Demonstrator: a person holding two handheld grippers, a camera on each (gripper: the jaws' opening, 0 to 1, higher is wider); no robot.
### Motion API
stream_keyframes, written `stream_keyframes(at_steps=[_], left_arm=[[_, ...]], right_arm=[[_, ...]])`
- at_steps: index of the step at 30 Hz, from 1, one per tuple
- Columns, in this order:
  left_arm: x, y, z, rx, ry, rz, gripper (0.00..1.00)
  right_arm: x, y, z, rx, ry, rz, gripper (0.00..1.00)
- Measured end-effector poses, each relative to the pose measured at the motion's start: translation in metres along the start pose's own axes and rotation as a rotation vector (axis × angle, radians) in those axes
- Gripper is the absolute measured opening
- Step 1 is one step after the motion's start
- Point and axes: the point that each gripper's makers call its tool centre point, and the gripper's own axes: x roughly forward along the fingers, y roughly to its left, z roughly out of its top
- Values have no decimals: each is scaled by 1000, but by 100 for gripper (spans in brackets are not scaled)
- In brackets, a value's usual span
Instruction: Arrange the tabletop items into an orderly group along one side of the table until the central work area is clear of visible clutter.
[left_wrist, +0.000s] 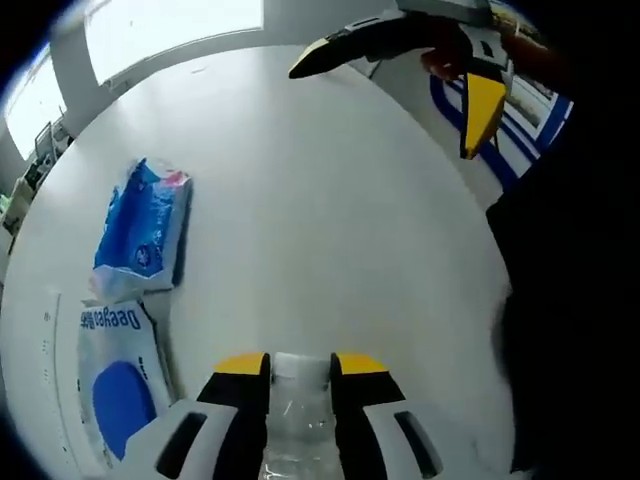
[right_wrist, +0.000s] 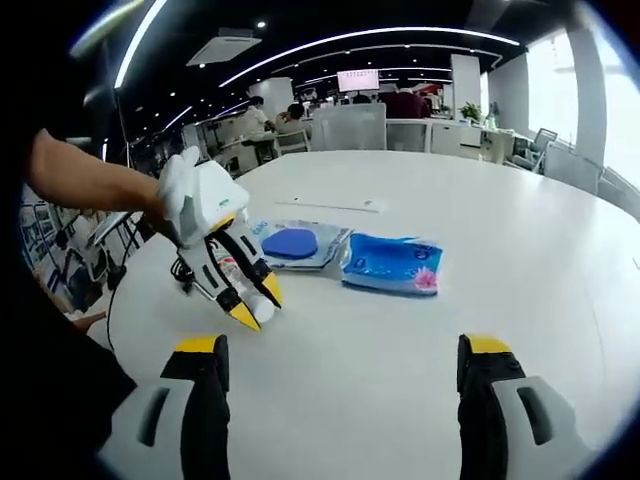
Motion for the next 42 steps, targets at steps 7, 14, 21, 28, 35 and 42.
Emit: stream_keyframes(at_steps=[7,14,21,28,35,42], left_arm=[[-18,3,4,-13,-20,10,21],[-41,11,6,-40,-43,41,20],[-76,24,4,-82,-73,103,20],[-113,35,-6,-171,-120,186,20],[-154,43,-25,-331,-200,283,19],[-175,35,-40,-376,-231,328,19]], right_arm=[[4,5,-4,-16,16,17,90],[6,9,0,-27,10,28,90],[6,15,-2,-40,18,37,90],[6,18,1,-52,13,45,90],[7,22,1,-65,18,53,89],[10,30,3,-93,24,72,89]])
